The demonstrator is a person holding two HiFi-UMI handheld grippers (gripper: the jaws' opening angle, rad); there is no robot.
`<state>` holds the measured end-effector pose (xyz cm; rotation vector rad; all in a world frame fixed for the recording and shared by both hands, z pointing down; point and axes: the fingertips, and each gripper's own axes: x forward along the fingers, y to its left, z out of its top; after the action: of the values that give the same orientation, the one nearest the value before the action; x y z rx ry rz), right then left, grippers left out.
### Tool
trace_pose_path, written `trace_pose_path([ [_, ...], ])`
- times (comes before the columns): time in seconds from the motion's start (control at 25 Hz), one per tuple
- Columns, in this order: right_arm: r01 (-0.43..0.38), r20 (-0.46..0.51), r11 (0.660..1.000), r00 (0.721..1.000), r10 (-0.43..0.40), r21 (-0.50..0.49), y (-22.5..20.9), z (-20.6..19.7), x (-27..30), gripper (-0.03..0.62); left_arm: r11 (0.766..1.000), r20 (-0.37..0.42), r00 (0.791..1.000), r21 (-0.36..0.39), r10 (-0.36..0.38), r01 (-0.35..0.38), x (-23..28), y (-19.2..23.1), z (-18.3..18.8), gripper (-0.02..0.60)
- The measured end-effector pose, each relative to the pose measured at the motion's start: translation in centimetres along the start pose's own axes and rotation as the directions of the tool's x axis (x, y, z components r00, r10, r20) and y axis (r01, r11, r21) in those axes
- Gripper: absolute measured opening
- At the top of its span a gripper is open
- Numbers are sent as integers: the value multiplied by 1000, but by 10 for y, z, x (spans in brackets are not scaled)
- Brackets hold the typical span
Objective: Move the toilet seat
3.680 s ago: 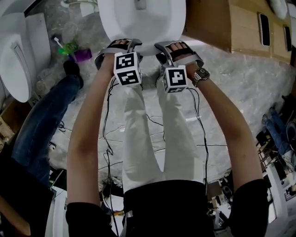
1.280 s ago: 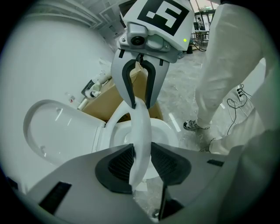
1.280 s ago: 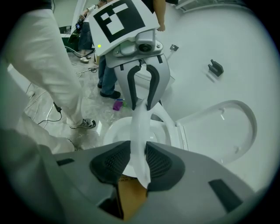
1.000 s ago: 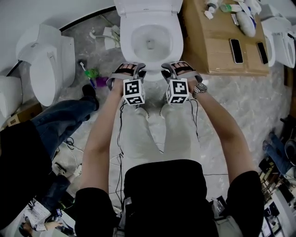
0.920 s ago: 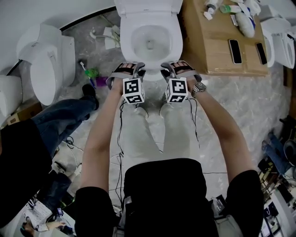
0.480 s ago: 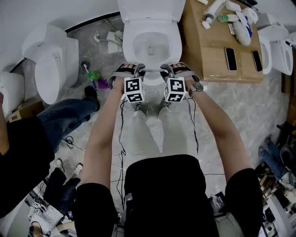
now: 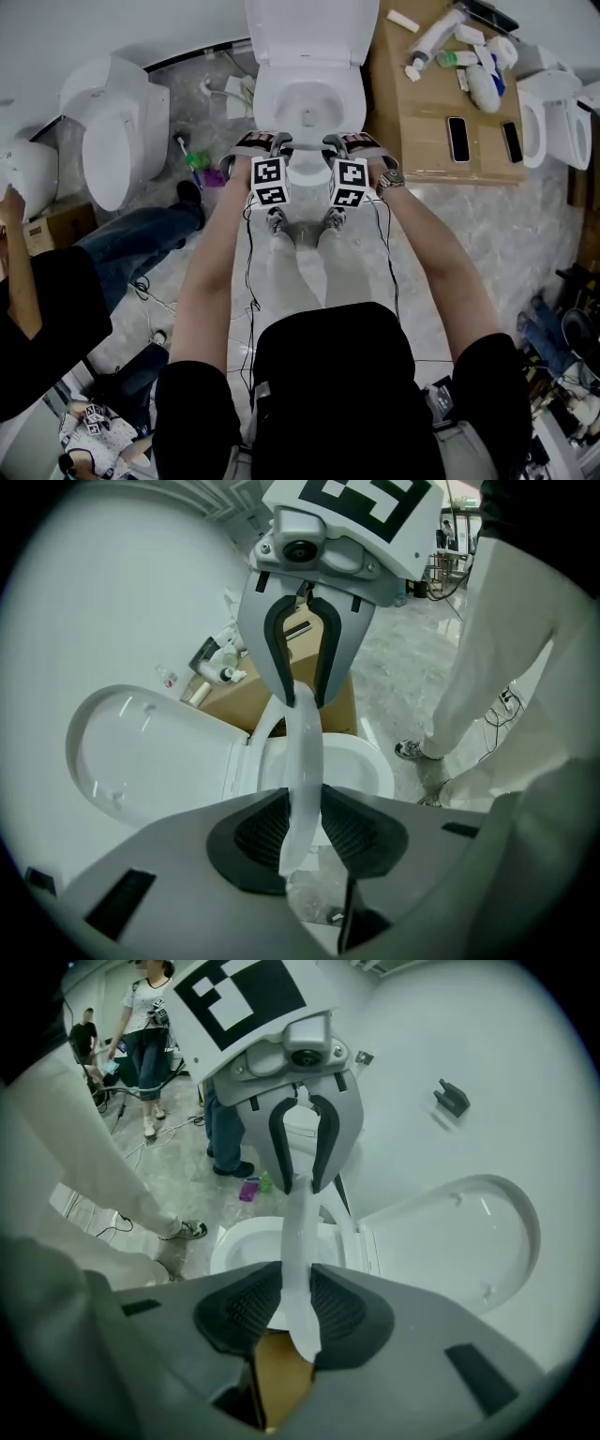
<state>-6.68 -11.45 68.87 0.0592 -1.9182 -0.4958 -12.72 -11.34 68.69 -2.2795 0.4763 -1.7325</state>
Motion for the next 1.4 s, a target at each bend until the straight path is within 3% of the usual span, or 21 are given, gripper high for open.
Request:
trace_pose_path([
  [0.4, -24, 22, 1000, 999, 24, -9, -19, 3, -10, 107, 1000, -28, 1000, -21, -13, 12, -9, 19, 2, 114],
  [0.64, -36, 13, 999, 999, 36, 4, -34, 3, -19, 107, 1000, -5, 1000, -26, -7, 7, -15, 35, 5, 114],
  [0.92, -11, 12, 1000, 1000, 11, 24, -60, 6, -28, 104, 1000, 26, 999, -3, -25, 25, -27, 61, 8, 109],
  [1.4, 52, -19, 996, 999, -50, 75, -109, 7, -44, 101, 1000, 62, 998, 22, 14, -15, -39, 109, 10, 103],
])
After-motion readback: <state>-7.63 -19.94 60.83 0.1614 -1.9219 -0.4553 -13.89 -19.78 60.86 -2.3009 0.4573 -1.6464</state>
